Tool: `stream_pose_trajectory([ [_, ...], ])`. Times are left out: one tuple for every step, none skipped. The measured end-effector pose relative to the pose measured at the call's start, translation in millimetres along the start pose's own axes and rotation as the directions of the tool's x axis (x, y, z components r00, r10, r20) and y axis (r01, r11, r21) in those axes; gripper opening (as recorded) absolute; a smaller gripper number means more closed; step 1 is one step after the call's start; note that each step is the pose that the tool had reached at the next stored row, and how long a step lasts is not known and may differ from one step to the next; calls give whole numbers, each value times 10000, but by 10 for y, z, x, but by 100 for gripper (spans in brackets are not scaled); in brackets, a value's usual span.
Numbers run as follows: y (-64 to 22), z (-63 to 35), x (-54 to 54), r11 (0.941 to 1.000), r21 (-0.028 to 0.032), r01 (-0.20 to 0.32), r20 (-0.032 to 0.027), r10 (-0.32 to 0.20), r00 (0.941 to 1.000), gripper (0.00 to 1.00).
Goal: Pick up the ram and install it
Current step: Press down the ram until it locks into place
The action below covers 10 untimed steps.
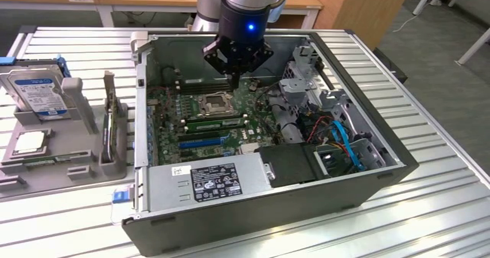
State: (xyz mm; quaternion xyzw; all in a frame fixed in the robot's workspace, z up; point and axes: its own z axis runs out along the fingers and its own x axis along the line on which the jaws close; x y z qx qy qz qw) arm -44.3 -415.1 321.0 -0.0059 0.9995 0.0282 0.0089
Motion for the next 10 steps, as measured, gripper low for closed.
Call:
stream_pose_trajectory([
  [0,0,0,10000,1,-55,3,55,10000,10],
  [0,0,0,9999,2,-105,6,105,9999,10],
  [0,0,0,9999,3,-153,8,153,9999,10],
  [0,0,0,9998,3,-191,10,191,9998,10],
  [0,0,0,9998,4,-203,11,203,9998,10],
  [0,0,0,9998,3,-203,12,203,9998,10],
  [0,0,0,9998,3,-203,11,203,9998,10],
  [0,0,0,9998,3,-203,12,203,9998,10],
  [0,0,0,9998,3,-204,12,204,9998,10],
  [0,0,0,9998,3,-203,12,203,9998,10],
])
